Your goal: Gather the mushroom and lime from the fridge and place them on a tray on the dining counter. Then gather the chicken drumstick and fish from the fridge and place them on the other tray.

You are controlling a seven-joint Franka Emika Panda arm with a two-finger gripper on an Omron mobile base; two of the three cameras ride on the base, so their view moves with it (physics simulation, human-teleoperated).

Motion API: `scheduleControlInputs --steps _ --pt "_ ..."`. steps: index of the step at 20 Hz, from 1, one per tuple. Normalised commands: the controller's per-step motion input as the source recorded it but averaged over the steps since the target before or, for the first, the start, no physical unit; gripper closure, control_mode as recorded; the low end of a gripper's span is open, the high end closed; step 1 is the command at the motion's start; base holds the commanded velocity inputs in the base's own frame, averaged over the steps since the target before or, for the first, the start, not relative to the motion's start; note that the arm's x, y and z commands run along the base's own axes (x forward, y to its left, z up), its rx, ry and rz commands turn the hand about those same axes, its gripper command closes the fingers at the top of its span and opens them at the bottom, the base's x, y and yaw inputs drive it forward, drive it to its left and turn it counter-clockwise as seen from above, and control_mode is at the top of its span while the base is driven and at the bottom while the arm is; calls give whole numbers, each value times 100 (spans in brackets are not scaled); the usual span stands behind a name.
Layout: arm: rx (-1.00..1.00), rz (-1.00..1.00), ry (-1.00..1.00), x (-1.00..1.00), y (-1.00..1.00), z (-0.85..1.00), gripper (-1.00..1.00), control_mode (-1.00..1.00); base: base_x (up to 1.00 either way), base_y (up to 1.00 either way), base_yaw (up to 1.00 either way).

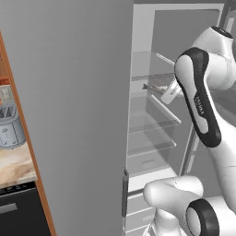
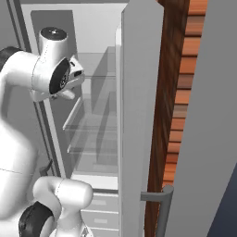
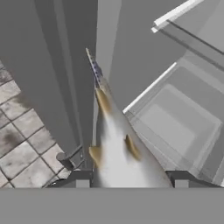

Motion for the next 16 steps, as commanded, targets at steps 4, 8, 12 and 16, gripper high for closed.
scheduleControlInputs --steps 4,8,12,16 --pt "-7 -46 -11 -100 0 -3 100 -100 0 0 0" --pt "-1 -48 -7 -100 -1 -1 100 -100 0 0 0" --pt "0 -43 0 -90 0 -1 100 -100 0 0 0" --pt "5 -23 -1 -43 -1 0 100 -100 0 0 0"
